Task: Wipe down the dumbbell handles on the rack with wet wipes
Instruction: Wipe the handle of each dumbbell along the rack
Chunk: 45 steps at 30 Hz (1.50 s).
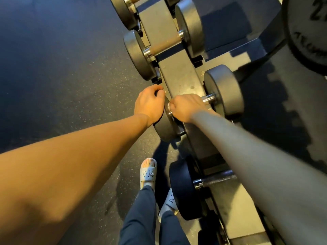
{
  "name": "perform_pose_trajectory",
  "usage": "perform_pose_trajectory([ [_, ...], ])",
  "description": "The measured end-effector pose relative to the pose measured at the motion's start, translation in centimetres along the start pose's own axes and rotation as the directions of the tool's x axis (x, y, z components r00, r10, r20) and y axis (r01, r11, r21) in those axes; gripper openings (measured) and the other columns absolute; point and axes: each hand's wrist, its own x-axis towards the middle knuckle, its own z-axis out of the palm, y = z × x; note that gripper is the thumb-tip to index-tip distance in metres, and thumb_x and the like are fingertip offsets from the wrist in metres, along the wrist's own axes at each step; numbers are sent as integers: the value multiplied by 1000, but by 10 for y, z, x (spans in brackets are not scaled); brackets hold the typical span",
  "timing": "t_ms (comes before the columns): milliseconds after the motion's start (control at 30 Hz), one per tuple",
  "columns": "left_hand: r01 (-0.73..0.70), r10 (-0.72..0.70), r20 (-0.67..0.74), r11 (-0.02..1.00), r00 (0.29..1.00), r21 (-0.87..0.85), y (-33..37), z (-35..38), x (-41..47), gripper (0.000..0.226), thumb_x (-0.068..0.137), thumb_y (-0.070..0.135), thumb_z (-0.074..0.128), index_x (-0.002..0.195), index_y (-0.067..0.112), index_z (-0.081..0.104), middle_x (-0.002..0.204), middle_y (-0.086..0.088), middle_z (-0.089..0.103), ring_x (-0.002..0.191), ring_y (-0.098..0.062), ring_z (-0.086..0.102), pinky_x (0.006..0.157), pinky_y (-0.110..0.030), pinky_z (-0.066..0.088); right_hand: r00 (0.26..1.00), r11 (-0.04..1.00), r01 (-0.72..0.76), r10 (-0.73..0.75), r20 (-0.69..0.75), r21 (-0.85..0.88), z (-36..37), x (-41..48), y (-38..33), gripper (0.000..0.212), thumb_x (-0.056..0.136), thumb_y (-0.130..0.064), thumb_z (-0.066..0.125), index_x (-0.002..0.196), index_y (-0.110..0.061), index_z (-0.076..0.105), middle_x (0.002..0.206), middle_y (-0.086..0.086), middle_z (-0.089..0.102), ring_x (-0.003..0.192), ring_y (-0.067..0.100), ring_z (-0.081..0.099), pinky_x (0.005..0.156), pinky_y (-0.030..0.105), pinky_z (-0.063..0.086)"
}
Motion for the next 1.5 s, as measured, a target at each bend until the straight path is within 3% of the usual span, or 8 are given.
perform_pose_trajectory([
  [133, 8, -8, 1, 1000, 1000, 1, -1, 1, 1, 33, 106, 29, 41, 128, 22, 65, 121, 4, 67, 105, -12, 59, 91, -31, 47, 908, 978, 166, -102, -405, 124, 39, -30, 10, 25, 103, -26, 48, 97, -19, 72, 96, -5, 69, 103, 15, 61, 119, 44, 27],
  [300, 5, -5, -11, 1000, 1000, 3, 0, -1, 1, 34, 107, 29, 41, 128, 20, 65, 114, 10, 62, 103, -8, 54, 89, -27, 39, 786, 873, 223, 101, -609, 433, 56, -73, -3, 15, 98, -15, 57, 91, -12, 70, 86, 3, 66, 80, 16, 59, 70, 30, 51],
  [400, 10, -10, 2, 1000, 1000, -4, 0, 0, 1, 34, 108, 29, 40, 129, 20, 65, 112, 12, 59, 103, -8, 54, 89, -27, 39, 774, 78, -92, 633, 22, 993, 72, -83, -15, 7, 98, -17, 65, 103, -13, 68, 96, 4, 68, 91, 18, 67, 79, 28, 56],
  [467, 12, -11, 3, 1000, 1000, -23, -2, 0, 1, 33, 107, 29, 40, 127, 22, 66, 112, 10, 62, 104, -9, 58, 89, -28, 41, 647, -552, -109, 592, 481, 827, 77, -71, -12, 27, 95, -13, 68, 122, -11, 64, 115, 12, 68, 107, 26, 67, 95, 39, 56],
  [600, 19, -19, -6, 999, 1000, -27, -2, 1, 2, 33, 106, 29, 41, 126, 22, 66, 110, 10, 62, 104, -10, 57, 89, -28, 41, 692, -845, 151, 461, 555, 514, 63, -26, -3, 27, 100, -6, 55, 126, -3, 63, 121, 21, 68, 109, 31, 68, 98, 42, 56],
  [967, 15, -15, 1, 1000, 1000, 0, 0, 0, 3, 34, 107, 28, 40, 129, 21, 65, 110, 11, 60, 101, -8, 55, 85, -22, 39, 672, -641, -102, 519, 527, 761, 59, -38, -24, 30, 103, -16, 55, 133, -10, 53, 121, 13, 64, 101, 21, 64, 73, 26, 51],
  [1200, 22, -22, 5, 1000, 1000, 18, -1, 0, 4, 36, 107, 26, 40, 133, 20, 64, 121, 7, 62, 110, -10, 55, 94, -28, 40, 606, -633, 195, 678, 416, 749, 48, -42, -18, 7, 96, -14, 66, 103, -15, 65, 97, 9, 69, 86, 17, 69, 69, 26, 56],
  [1500, 16, -16, 1, 1000, 1000, 20, -1, -1, 3, 37, 107, 27, 40, 136, 21, 62, 126, 4, 65, 112, -13, 58, 97, -32, 46, 610, 494, -42, 701, -369, 869, 39, -43, -22, 5, 99, -21, 64, 96, -18, 67, 89, -3, 69, 84, 10, 67, 74, 29, 57],
])
